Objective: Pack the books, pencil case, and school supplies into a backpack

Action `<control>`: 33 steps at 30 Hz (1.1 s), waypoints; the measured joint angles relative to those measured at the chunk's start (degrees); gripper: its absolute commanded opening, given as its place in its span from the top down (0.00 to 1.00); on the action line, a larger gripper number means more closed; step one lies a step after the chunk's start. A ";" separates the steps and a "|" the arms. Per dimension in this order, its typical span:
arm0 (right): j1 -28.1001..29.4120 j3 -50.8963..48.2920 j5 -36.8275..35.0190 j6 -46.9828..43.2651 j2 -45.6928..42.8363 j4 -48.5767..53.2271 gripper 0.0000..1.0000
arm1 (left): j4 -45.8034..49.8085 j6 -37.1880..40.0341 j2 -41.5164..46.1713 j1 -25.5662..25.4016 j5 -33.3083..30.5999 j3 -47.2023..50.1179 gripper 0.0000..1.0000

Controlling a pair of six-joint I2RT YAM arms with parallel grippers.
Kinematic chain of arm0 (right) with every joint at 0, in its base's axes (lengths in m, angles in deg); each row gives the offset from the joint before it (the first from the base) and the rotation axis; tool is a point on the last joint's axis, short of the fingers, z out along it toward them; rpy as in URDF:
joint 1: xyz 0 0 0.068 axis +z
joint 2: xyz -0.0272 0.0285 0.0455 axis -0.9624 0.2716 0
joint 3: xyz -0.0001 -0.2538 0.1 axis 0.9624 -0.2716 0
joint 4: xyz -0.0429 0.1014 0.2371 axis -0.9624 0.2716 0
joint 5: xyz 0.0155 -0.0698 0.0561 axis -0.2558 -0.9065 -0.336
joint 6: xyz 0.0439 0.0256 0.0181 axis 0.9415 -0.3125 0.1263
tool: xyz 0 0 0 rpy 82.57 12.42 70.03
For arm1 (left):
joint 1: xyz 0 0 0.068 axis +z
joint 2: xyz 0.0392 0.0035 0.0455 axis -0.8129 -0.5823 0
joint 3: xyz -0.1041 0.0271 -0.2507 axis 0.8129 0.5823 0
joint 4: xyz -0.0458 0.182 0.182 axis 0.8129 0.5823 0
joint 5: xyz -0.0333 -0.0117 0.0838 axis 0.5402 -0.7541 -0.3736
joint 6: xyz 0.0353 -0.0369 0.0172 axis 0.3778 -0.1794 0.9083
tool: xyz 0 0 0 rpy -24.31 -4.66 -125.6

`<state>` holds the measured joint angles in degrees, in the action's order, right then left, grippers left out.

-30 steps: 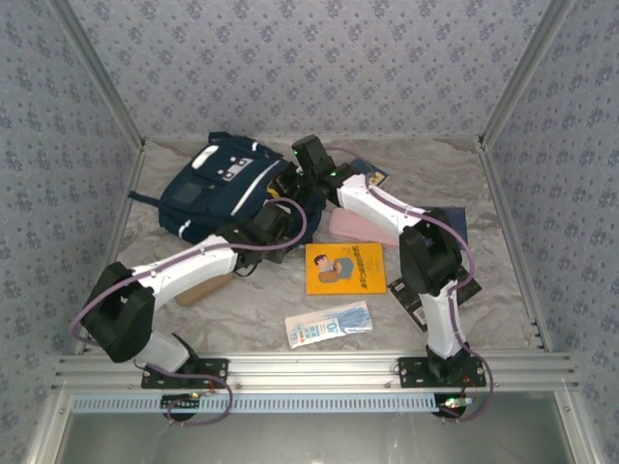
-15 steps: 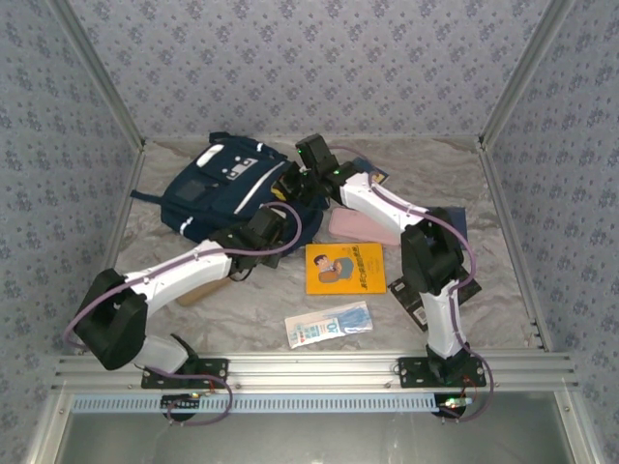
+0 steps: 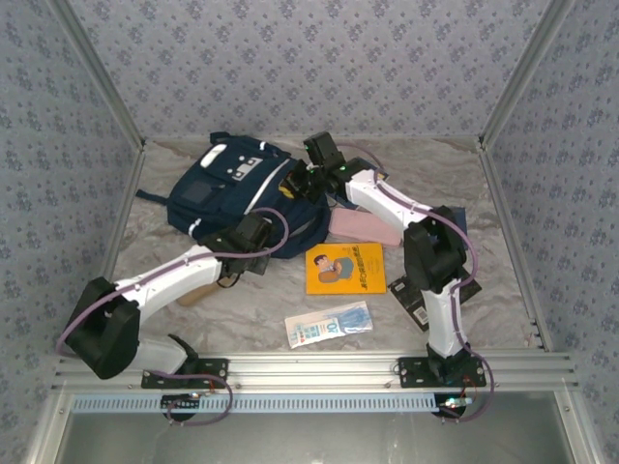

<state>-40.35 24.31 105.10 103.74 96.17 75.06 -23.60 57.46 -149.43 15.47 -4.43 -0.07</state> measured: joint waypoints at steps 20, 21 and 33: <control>-2.67 3.34 -5.31 -14.86 -0.07 11.67 0.58 | -4.46 -10.27 4.20 2.56 13.92 2.10 0.60; -3.21 3.23 -6.12 -16.83 -0.09 13.18 0.60 | -5.05 -11.21 3.48 2.60 15.50 1.90 0.58; -5.95 -11.78 -3.80 -24.65 -7.93 10.71 0.65 | -23.58 -30.64 -3.02 6.03 33.18 6.93 0.50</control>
<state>-46.30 12.53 101.30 79.08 88.23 85.77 -47.19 26.81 -152.44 21.50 28.75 6.86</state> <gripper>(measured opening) 0.332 0.488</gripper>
